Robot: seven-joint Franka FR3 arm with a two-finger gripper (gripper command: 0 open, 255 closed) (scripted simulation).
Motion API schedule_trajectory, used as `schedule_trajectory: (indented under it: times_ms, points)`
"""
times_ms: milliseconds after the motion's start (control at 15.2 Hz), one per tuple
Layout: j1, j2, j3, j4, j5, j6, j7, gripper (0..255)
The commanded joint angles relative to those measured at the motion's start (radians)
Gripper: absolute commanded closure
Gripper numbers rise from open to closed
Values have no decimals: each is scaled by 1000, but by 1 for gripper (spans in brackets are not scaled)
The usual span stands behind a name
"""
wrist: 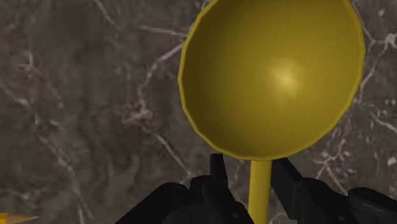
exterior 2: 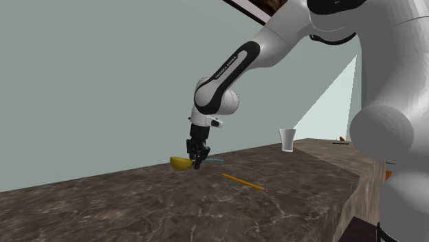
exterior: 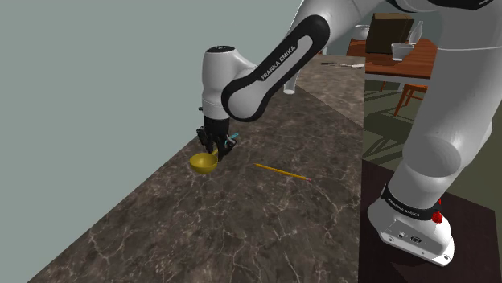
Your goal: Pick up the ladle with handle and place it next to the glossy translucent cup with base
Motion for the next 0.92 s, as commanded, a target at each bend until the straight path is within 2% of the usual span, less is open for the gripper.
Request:
schedule_trajectory:
  times_ms: [0,396,858]
  points:
    - [-1,5,-2,0,-1,13,0,255]
    - [-1,5,-2,0,-1,13,0,255]
    - [-24,-66,25,29,74,-71,-49,255]
